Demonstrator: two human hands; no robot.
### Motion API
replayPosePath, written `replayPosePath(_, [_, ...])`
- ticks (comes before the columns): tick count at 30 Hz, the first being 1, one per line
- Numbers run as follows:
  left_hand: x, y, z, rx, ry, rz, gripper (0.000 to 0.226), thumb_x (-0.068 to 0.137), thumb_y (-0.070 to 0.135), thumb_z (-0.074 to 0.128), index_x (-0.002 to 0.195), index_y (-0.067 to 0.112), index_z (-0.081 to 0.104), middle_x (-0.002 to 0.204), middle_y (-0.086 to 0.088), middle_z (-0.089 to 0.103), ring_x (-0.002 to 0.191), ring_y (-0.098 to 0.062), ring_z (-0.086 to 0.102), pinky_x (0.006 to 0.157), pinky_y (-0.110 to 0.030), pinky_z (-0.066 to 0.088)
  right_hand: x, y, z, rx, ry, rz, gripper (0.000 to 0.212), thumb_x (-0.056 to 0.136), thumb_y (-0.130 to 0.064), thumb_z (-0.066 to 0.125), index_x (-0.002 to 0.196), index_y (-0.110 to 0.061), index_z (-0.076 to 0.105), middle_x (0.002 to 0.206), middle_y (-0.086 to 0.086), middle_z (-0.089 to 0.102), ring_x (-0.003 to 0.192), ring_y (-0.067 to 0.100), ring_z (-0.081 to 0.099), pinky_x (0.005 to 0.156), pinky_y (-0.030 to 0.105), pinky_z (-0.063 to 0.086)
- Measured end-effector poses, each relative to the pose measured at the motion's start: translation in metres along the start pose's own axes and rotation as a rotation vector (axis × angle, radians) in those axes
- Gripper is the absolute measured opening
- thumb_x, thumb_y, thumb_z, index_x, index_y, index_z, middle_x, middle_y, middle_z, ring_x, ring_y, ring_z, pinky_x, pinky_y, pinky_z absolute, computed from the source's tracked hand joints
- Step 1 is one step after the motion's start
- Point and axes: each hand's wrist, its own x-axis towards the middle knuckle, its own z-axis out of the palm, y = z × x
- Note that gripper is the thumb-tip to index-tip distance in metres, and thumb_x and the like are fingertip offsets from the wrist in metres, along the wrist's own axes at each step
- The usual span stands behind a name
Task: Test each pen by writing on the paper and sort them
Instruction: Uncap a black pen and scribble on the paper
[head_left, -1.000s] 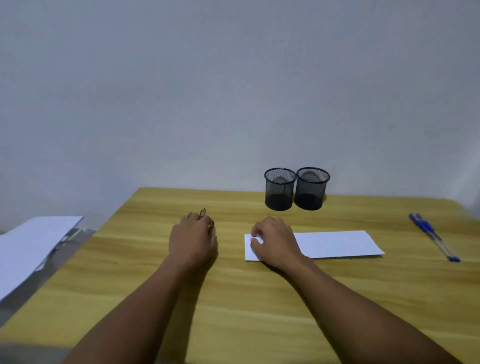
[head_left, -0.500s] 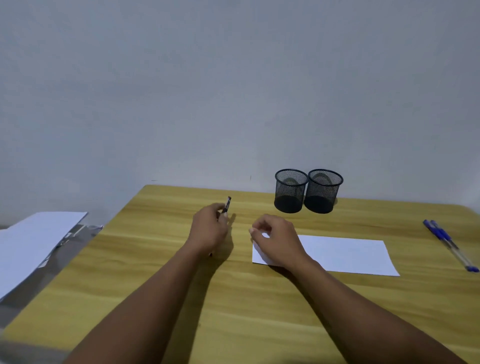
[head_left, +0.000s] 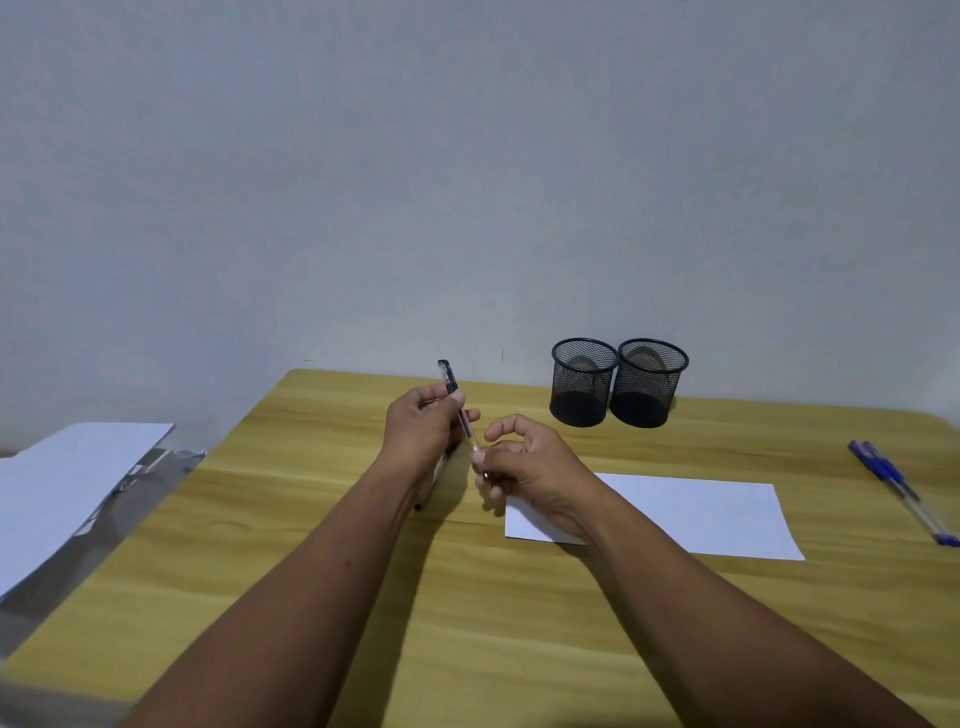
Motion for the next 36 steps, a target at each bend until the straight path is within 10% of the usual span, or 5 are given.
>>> replayPosePath(6, [0.006,0.002,-0.012,0.058,-0.089,-0.027,0.033,0.093,0.017,0.070,0.124,0.021,0.059,0.096,-0.015,0.068,0.077,-0.030,0.072,0.070,-0.036,0.054,-0.001,-0.032,-0.036,-0.116,0.039,0.015,0.019,0.090,0.011,0.056,0.091,-0.005,0.067,0.065,0.010,0.060,0.050,0.016,0.050,0.045,0.023,0.039])
replayPosePath(17, [-0.017,-0.019,-0.007,0.210,-0.254,-0.070,0.015,0.089,0.014,0.073,0.094,0.001,0.069,0.069,-0.011,0.068,0.054,-0.017,0.066,0.047,-0.022,0.051,0.003,-0.034,-0.059,0.089,0.128,0.008,0.007,0.095,-0.010,0.069,0.092,-0.005,0.066,0.066,0.007,0.059,0.054,0.013,0.053,0.047,0.021,0.041])
replayPosePath(22, [-0.027,-0.032,-0.002,0.229,-0.294,-0.122,0.028,0.085,0.021,0.078,0.096,-0.003,0.071,0.071,-0.017,0.070,0.052,-0.020,0.063,0.061,-0.037,0.057,0.002,-0.016,-0.051,-0.014,0.158,0.025,0.009,0.095,-0.012,0.072,0.094,-0.005,0.068,0.063,0.008,0.060,0.049,0.013,0.052,0.041,0.019,0.037])
replayPosePath(36, [-0.018,-0.004,-0.008,0.241,-0.531,-0.118,0.016,0.090,0.013,0.069,0.077,0.007,0.063,0.064,-0.007,0.063,0.054,-0.015,0.063,0.050,-0.019,0.049,0.003,-0.037,-0.049,-0.021,0.029,-0.028,0.015,0.100,-0.011,0.062,0.089,-0.002,0.065,0.069,0.013,0.068,0.051,0.013,0.062,0.048,0.019,0.048])
